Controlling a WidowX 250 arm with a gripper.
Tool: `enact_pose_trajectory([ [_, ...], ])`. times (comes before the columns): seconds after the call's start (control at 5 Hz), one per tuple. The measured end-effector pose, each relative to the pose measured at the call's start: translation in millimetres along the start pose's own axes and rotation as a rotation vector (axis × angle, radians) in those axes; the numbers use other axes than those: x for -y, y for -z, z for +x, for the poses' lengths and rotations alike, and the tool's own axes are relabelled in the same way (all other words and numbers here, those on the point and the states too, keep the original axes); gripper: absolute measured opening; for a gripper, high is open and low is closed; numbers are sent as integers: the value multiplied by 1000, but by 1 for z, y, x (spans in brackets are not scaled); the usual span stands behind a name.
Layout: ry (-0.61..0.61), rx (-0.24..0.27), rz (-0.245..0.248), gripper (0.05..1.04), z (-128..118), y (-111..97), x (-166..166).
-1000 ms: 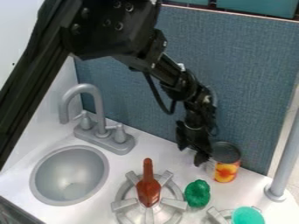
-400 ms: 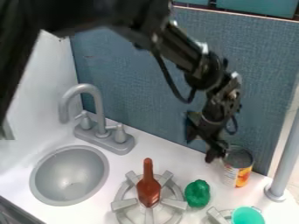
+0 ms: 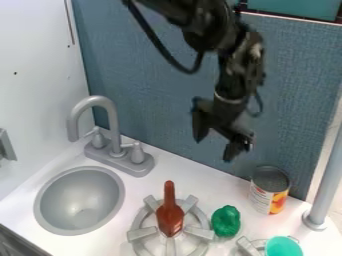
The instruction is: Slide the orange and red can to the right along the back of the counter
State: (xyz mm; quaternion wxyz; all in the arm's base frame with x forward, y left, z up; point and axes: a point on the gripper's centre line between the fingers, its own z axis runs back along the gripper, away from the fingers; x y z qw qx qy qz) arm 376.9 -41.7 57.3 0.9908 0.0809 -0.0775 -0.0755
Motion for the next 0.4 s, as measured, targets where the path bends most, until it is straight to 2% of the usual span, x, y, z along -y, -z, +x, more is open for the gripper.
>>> enact_pose_trajectory([
  [0.2,42,-83,-85,1000,-27,-10,13],
  [0.4,111,-125,-81,1000,-62,-25,34],
])
